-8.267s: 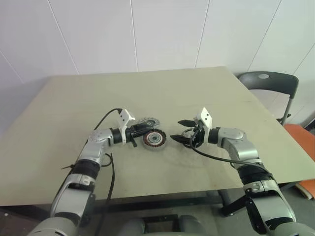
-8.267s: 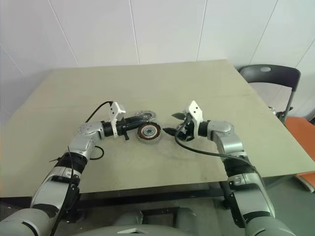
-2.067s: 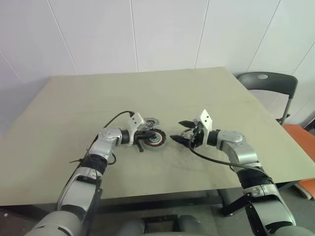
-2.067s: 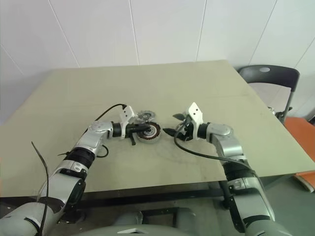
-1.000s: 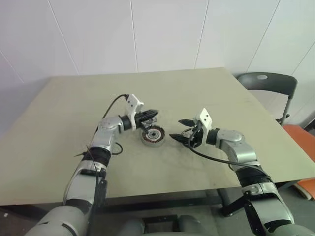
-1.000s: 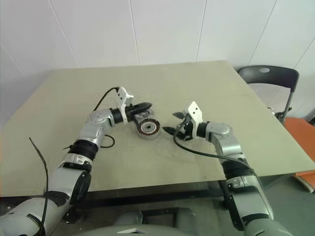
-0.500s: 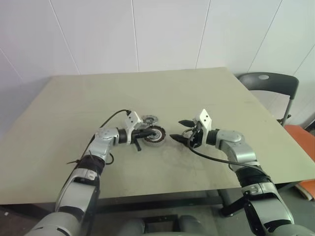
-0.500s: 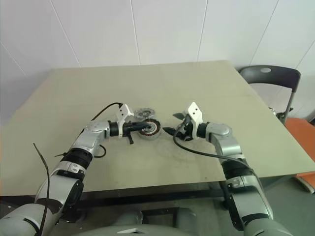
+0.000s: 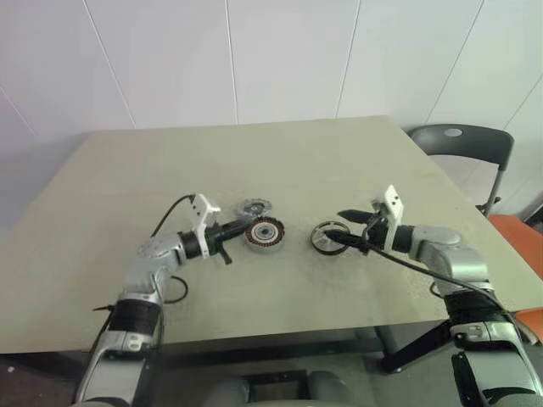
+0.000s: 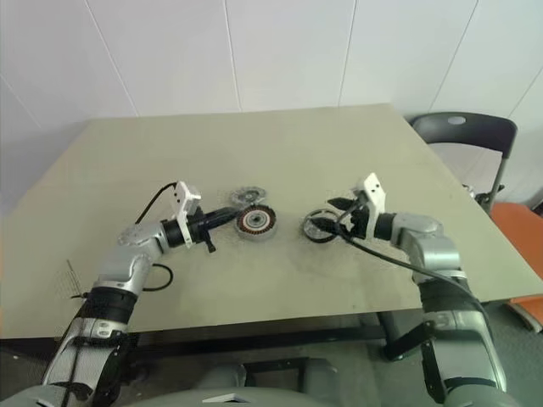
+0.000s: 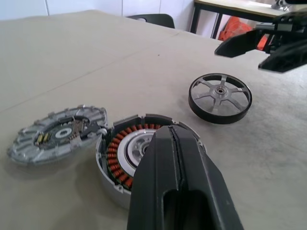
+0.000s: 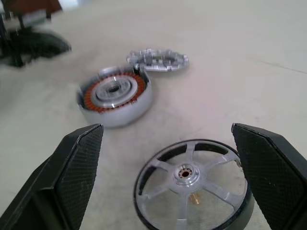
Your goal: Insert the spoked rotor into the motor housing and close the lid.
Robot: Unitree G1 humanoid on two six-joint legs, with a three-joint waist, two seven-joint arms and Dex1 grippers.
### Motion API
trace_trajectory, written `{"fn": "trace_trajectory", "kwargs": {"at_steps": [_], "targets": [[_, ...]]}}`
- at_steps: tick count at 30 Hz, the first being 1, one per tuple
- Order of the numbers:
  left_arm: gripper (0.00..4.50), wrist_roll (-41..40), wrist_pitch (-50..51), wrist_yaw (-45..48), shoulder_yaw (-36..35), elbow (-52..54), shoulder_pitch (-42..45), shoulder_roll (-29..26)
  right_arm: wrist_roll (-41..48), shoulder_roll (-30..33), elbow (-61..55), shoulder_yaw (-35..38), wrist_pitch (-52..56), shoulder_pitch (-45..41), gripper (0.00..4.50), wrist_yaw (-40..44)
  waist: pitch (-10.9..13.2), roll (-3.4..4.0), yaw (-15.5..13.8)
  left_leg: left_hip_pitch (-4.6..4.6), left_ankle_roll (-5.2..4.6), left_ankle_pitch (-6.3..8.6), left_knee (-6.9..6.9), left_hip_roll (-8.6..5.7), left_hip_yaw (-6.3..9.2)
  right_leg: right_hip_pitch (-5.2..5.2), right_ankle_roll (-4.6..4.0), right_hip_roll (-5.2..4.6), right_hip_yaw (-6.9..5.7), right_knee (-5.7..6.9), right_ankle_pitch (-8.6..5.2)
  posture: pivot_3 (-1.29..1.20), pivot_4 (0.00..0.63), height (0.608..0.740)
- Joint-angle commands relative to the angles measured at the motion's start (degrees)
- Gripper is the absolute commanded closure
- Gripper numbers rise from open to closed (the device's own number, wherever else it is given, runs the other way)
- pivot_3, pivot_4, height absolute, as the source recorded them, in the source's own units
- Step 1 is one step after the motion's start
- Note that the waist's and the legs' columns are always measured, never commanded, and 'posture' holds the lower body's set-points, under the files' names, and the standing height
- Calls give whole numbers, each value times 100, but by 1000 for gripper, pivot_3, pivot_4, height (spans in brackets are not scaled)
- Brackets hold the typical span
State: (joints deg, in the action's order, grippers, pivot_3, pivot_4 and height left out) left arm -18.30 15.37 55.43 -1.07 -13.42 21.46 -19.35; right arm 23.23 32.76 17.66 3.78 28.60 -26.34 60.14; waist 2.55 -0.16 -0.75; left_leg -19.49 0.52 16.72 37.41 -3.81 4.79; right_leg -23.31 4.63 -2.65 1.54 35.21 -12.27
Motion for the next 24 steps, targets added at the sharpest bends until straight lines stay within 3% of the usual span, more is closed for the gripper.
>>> {"fn": "trace_trajectory", "kwargs": {"at_steps": [1,8,12,14,17,24], "targets": [[4477,-330,207,-144,-239,781,-209,-134,486,434,-203,543,823,101,0,46,0,0,-16,0,0,0,1,-1,0,3,0,0,-2,-2,0,0,0,740],[4477,-580,343,-277,-316,1247,-591,-251,692,1018,151,785,2330,73,0,-315,1,0,14,2,-1,1,0,5,-7,5,-19,4,0,-9,-13,0,0,740],[4477,-784,475,-305,-352,1500,-666,-283,860,1167,-375,501,3064,137,0,-279,2,2,9,4,-1,0,1,10,-8,7,0,10,-1,-6,-25,0,0,740],[4477,-860,530,-291,-334,1595,-702,-309,1111,1144,-517,395,3774,-5,0,-249,2,1,15,3,-1,0,0,11,-9,5,1,10,-1,-7,-25,0,0,740],[4477,-952,578,-303,-323,1700,-757,-322,1236,961,143,320,5089,-601,0,-517,3,2,20,3,-1,0,2,12,-13,5,0,10,3,-7,-25,0,0,740],[4477,-1025,586,-341,-280,1841,-877,-365,1278,479,310,453,5761,-931,0,-1028,2,0,-9,-4,-1,1,2,8,-5,4,-2,8,-5,-12,-22,0,0,740]]}}
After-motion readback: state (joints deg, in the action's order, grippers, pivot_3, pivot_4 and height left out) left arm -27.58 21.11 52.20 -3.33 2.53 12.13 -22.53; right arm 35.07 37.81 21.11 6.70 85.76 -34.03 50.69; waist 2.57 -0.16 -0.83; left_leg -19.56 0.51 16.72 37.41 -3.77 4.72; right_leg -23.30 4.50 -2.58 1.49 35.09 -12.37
